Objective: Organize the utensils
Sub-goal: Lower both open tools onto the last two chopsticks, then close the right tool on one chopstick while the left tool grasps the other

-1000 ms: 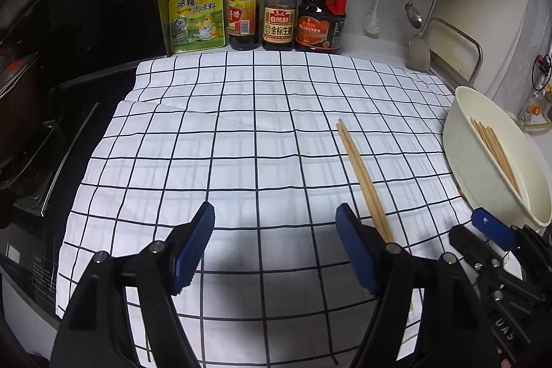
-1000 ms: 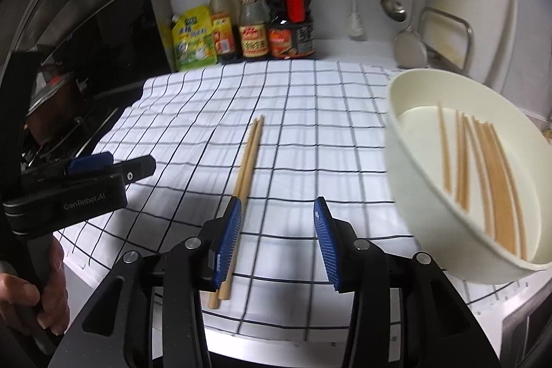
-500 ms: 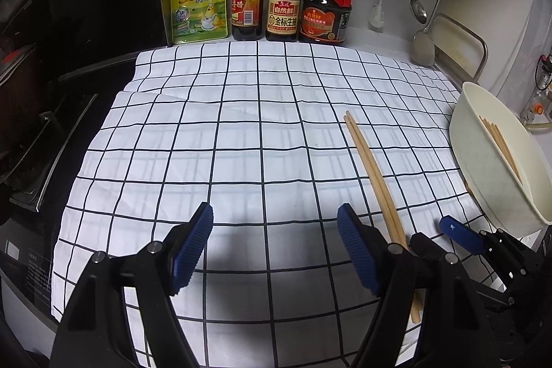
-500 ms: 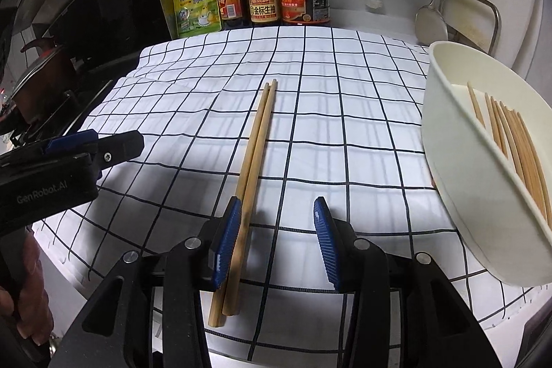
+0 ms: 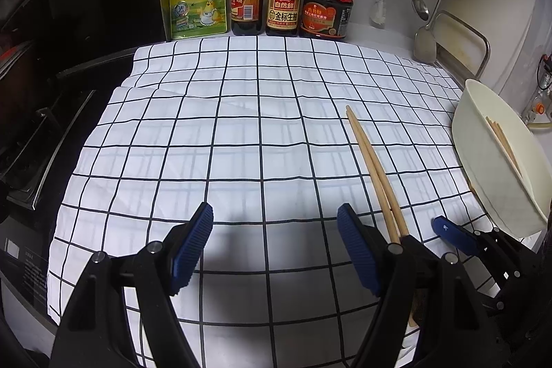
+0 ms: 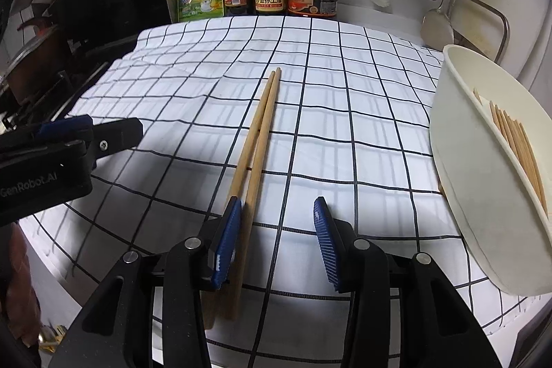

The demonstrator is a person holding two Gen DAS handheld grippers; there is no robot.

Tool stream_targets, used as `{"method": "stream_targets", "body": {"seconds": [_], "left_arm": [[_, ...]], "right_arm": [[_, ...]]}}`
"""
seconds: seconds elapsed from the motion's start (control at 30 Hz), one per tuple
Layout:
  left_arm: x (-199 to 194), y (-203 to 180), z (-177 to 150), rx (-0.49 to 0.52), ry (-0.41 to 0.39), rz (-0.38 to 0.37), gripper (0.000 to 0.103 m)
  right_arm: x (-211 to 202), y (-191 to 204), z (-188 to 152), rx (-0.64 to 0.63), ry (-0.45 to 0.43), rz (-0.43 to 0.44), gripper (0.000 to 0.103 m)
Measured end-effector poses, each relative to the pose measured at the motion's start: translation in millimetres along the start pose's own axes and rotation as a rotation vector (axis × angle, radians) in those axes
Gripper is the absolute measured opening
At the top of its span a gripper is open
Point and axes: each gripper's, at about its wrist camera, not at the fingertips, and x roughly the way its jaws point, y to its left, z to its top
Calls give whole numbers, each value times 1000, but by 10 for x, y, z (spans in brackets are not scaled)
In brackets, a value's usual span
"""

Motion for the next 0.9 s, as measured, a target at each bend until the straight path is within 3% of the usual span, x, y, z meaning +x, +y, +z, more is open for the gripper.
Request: {"method": "stream_targets", "body": {"seconds": [0.1, 0.17, 0.23, 0.3, 0.7, 0.9], "left_arm": [[8, -13, -13, 1, 1, 2, 73], [15, -18, -12, 0, 4, 1, 73], [22, -37, -11, 1, 5, 0, 73], [31, -63, -11, 5, 8, -1, 73], [160, -428, -16, 60, 33, -25, 74], [248, -570, -11, 76, 43, -29, 79]], "right_arm": [[21, 20, 5, -10, 4, 3, 42], [22, 26, 4, -13, 2, 5, 35], [18, 29, 5, -20, 0, 9, 17], [21, 22, 8, -21, 0, 7, 8], [-80, -319, -132, 61, -12, -12, 7], [-133, -442, -201, 82, -14, -27, 7]]}}
